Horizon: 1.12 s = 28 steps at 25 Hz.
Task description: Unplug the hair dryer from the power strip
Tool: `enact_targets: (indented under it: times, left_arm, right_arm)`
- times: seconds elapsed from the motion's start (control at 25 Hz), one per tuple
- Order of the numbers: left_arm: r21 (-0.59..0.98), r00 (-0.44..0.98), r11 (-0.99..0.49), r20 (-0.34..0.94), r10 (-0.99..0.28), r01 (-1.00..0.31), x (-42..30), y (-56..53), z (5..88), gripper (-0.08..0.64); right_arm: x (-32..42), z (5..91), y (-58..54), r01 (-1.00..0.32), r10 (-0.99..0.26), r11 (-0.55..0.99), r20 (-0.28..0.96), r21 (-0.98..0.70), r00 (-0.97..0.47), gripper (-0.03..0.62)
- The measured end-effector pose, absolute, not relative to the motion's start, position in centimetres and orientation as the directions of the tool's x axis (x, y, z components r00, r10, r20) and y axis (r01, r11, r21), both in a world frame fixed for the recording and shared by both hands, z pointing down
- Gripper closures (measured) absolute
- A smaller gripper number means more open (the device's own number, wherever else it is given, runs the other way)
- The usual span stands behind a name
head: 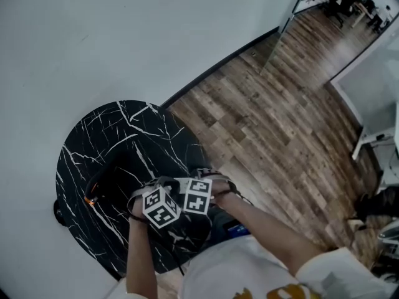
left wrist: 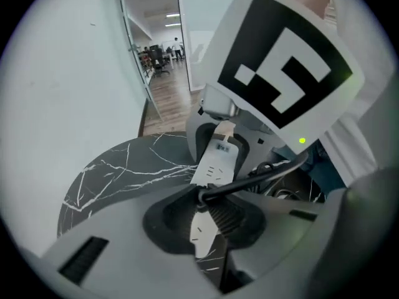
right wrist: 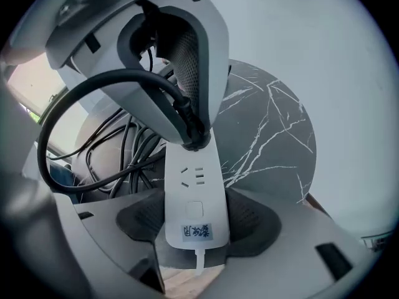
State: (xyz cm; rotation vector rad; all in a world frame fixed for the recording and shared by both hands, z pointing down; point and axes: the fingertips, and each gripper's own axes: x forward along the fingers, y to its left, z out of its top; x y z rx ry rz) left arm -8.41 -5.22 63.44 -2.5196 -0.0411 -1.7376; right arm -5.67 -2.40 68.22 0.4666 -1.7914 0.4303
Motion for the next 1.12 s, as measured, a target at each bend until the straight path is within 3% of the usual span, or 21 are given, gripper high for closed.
enact_targets:
  times: [0.08,0.32,0.4,0.52,0.68,0.76,0.96,1.12]
  left_arm:
    - [0.000,0.343,-0.997,0.939,0.025,0.071,-8.5,-5.1,63.6,0.508]
    - [0.367,0.236,-0.923,0.892,0.384,0.116,-7.8,-6.1,62.9,0.503]
    - [0.399,0.229,-0.908,0.879,0.418,0.126,-7.6,-5.9,62.7,0.500]
    - [0.242,0.273,-0.959,0.922,0.274,0.145,-7.4,-5.7,62.7,0.505]
    - [-0.111,0.326,-0.992,0.942,-0.083,0.067,-8.1,-5.4,63.2,0.508]
    - [-0.131,0.324,-0.991,0.939,-0.114,0.033,-8.4,-5.2,63.4,0.508]
    - [0.155,0.224,-0.981,0.958,0.178,0.117,-8.3,-5.9,63.6,0.508]
    - [0.432,0.188,-0.896,0.876,0.445,0.105,-7.6,-6.1,62.8,0.502]
  right_arm:
    - [-5.7,68.2,-2.3,-0.515,-0.095,0.856,0.962,-0.051,-0.254,0.319]
    - [-5.9,68.1,-2.4,-0.527,-0.104,0.848,0.956,-0.059,-0.275,0.319]
    - [-5.8,68.1,-2.4,-0.531,-0.104,0.846,0.957,-0.059,-0.272,0.319]
    - [-5.7,68.2,-2.4,-0.535,-0.100,0.843,0.960,-0.058,-0.261,0.319]
    - [-5.8,68.2,-2.4,-0.522,-0.095,0.851,0.960,-0.058,-0.262,0.319]
    - [-5.9,68.2,-2.3,-0.517,-0.095,0.854,0.960,-0.059,-0.265,0.319]
    - [-5.7,68.2,-2.3,-0.523,-0.098,0.850,0.960,-0.057,-0.263,0.319]
    - [-5.8,68.2,-2.4,-0.531,-0.102,0.845,0.958,-0.058,-0.267,0.319]
